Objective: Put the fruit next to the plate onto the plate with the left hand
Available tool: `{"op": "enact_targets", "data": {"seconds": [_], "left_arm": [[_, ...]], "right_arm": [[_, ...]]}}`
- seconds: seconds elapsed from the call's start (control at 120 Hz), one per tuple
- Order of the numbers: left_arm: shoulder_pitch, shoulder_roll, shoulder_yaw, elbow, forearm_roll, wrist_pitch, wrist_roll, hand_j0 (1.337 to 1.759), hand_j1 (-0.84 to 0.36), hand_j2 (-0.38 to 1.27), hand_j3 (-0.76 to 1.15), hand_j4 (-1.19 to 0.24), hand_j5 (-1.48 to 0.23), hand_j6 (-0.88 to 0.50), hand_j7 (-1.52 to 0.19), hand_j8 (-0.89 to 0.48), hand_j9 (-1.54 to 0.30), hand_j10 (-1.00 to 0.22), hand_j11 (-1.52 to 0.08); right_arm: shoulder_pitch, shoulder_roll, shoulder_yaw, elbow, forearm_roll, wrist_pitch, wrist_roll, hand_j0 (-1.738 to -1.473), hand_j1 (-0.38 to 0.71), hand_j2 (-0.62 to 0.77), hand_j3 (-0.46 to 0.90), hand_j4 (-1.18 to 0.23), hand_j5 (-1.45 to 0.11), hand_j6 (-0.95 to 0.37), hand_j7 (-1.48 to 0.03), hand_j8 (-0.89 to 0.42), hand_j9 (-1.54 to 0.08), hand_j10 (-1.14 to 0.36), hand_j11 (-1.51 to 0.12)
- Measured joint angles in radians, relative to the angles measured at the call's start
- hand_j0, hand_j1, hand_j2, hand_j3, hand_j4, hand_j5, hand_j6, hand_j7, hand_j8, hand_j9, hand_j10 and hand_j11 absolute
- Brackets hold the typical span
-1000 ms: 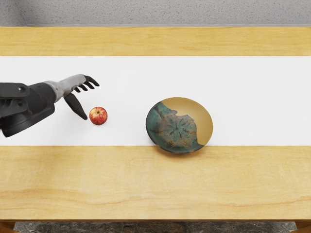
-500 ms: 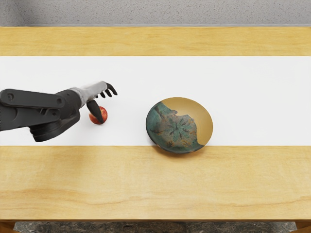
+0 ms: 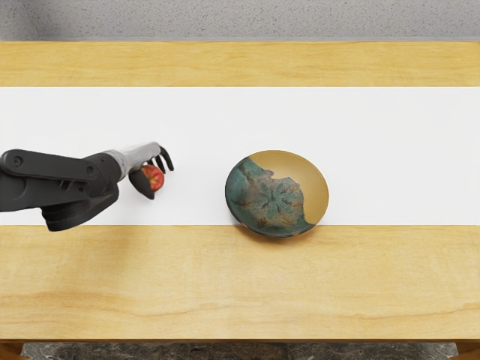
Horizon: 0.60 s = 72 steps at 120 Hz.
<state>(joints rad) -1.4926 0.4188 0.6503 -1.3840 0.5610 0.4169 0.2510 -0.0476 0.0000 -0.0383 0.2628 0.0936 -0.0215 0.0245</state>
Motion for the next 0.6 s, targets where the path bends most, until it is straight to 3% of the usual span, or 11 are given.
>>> {"op": "enact_targets", "data": {"seconds": [0.083,0.217,0.275,0.375,0.467,0.6], "left_arm": [[-0.005,0.0,0.009,0.0,0.0,0.0,0.003,1.655,-0.31,0.25,0.0,-0.56,-0.76,-0.42,-0.76,-0.34,-0.76,-0.51,-0.76],[-0.024,0.003,0.014,0.0,-0.003,0.002,0.014,1.655,-0.29,0.33,0.0,-0.61,-0.84,-0.42,-0.83,-0.36,-0.83,-0.54,-0.84],[-0.044,0.006,0.014,0.001,-0.004,0.003,0.018,1.656,-0.3,0.43,0.0,-0.62,-0.87,-0.42,-0.85,-0.37,-0.85,-0.55,-0.86],[-0.073,0.005,0.014,0.001,-0.005,0.004,0.023,1.656,-0.3,0.46,0.0,-0.64,-0.9,-0.42,-0.87,-0.35,-0.88,-0.54,-0.88],[-0.109,-0.001,0.012,0.001,-0.006,0.002,0.032,1.656,-0.27,0.36,0.0,-0.64,-0.92,-0.41,-0.89,-0.34,-0.89,-0.55,-0.9],[-0.196,-0.078,0.013,0.0,-0.016,-0.002,0.038,1.655,-0.26,0.32,0.0,-0.65,-0.94,-0.4,-0.91,-0.35,-0.9,-0.55,-0.91]], "right_arm": [[0.0,0.0,0.0,0.0,0.0,0.0,0.0,-1.658,-0.31,-0.01,0.0,-0.03,-0.04,-0.03,-0.04,-0.03,-0.04,-0.03,-0.04],[0.0,0.0,0.0,0.0,0.0,0.0,0.0,-1.658,-0.31,-0.01,0.0,-0.03,-0.04,-0.03,-0.04,-0.03,-0.04,-0.03,-0.04],[0.0,0.0,0.0,0.0,0.0,0.0,0.0,-1.658,-0.31,-0.01,0.0,-0.03,-0.04,-0.03,-0.04,-0.03,-0.04,-0.03,-0.04],[0.0,0.0,0.0,0.0,0.0,0.0,0.0,-1.658,-0.31,-0.01,0.0,-0.03,-0.04,-0.03,-0.04,-0.03,-0.04,-0.03,-0.04],[0.0,0.0,0.0,0.0,0.0,0.0,0.0,-1.658,-0.31,-0.01,0.0,-0.03,-0.04,-0.03,-0.04,-0.03,-0.04,-0.03,-0.04],[0.0,0.0,0.0,0.0,0.0,0.0,0.0,-1.658,-0.31,-0.01,0.0,-0.03,-0.04,-0.03,-0.04,-0.03,-0.04,-0.03,-0.04]]}}
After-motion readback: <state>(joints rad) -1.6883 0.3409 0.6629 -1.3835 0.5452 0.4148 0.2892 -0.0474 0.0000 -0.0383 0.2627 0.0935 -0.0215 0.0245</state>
